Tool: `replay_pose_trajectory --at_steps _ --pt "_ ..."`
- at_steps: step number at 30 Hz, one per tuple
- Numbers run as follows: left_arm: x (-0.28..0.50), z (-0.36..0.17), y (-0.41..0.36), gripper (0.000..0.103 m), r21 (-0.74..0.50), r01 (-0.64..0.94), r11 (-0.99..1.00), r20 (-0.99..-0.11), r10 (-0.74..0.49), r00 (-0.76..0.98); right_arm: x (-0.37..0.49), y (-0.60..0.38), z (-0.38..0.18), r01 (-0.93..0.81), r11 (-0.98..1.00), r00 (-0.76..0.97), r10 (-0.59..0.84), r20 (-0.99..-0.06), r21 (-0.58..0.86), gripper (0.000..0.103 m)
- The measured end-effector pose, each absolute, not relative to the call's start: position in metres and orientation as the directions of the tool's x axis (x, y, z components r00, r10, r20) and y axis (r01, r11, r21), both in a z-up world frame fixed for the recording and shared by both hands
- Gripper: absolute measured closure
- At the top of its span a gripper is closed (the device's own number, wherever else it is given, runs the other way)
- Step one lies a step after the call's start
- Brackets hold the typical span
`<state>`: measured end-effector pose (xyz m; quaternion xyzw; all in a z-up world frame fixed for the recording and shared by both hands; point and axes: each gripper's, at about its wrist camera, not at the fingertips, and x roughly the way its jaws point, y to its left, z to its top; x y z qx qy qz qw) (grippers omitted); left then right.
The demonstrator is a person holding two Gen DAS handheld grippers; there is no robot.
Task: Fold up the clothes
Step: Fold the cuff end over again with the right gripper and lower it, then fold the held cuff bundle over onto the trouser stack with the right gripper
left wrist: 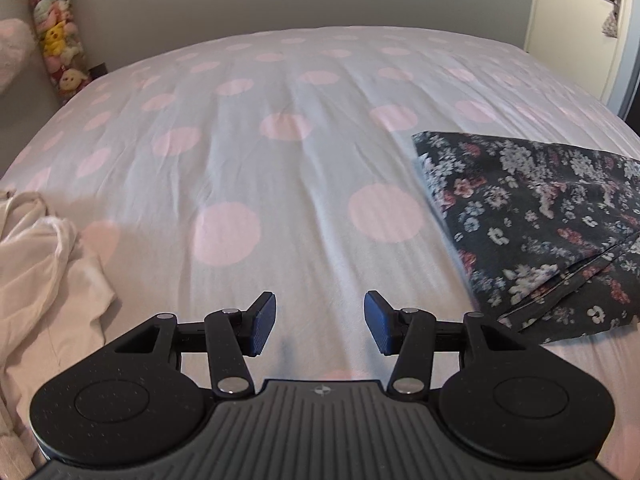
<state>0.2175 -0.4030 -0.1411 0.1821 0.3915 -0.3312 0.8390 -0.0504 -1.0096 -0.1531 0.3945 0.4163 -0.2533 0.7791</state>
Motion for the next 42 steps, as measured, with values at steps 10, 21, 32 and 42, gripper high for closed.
replay_pose_trajectory --at_steps 10,21,32,42 --pt "0.224 -0.165 -0.419 0.056 -0.011 0.713 0.701 -0.782 -0.45 0.431 -0.045 -1.008 -0.165 0.71 0.51 0.571 -0.012 -0.821 0.486 0.065" --pt "0.22 -0.167 -0.426 0.056 0.01 0.772 0.636 -0.755 -0.501 0.422 -0.022 -0.978 -0.084 0.73 0.573 0.517 -0.107 -0.849 0.373 0.082" --pt "0.228 -0.15 -0.403 0.056 -0.081 0.767 0.637 -0.725 -0.565 0.393 0.06 -0.869 0.037 0.637 0.746 0.482 -0.19 -0.855 0.193 0.082" --pt "0.241 -0.135 -0.373 0.056 -0.225 0.724 0.652 -0.693 -0.63 0.352 0.151 -0.754 0.039 0.542 0.838 0.437 -0.209 -0.875 0.07 0.082"
